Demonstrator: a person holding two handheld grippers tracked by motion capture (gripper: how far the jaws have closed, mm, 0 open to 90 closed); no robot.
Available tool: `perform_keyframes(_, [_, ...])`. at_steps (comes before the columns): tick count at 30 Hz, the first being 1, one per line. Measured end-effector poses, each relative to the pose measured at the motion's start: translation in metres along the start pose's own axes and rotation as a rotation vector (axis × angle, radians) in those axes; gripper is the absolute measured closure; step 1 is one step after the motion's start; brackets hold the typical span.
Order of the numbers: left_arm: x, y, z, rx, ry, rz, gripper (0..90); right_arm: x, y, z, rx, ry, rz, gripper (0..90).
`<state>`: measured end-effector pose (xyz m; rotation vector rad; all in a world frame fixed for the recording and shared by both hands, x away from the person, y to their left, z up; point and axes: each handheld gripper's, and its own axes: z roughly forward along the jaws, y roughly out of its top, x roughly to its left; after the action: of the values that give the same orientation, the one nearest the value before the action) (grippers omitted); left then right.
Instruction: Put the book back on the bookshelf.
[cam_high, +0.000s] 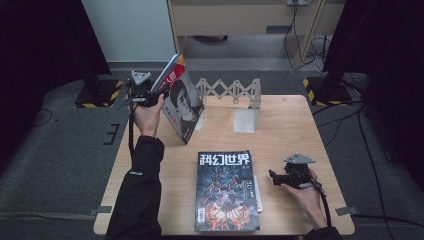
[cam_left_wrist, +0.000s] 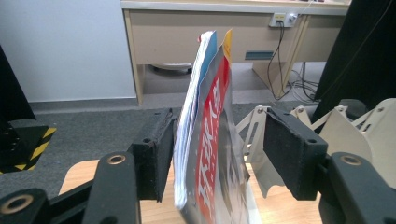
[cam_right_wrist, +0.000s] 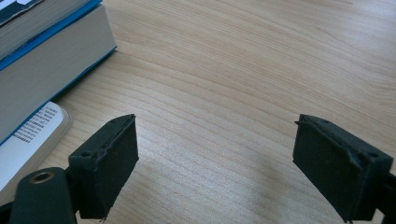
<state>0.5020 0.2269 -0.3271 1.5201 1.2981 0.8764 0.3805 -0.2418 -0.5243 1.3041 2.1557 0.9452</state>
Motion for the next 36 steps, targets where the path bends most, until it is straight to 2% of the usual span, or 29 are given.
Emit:
perform_keyframes(8, [-0.004,0.002,-0.031,-0.022,-0.043,0.012,41.0,0.001,0.005,-0.005,-0.038,0.008,0.014,14.4])
perform_keyframes(10, [-0.006,0.002,-0.04,-0.013,-0.074,-0.007,40.7,0.002,0.007,-0.007,-0.046,0.011,0.016,14.4])
perform_keyframes(18, [-0.016,-0.011,-0.083,-0.043,-0.136,-0.004,37.6,0.006,0.016,-0.016,-0.084,0.04,0.032,15.3])
perform_keyframes(22, [-0.021,-0.027,-0.099,-0.046,-0.178,-0.018,36.9,0.009,0.02,-0.02,-0.101,0.056,0.03,15.6])
perform_keyframes(25, [-0.027,-0.041,-0.107,-0.031,-0.195,0.006,36.2,0.011,0.023,-0.024,-0.111,0.068,0.035,15.7])
perform_keyframes(28, [-0.031,-0.054,-0.115,-0.026,-0.218,0.006,35.8,0.013,0.025,-0.027,-0.122,0.08,0.037,16.1])
perform_keyframes(36, [-0.034,-0.097,-0.129,0.026,-0.287,-0.049,34.8,0.02,0.03,-0.032,-0.145,0.108,0.031,17.0])
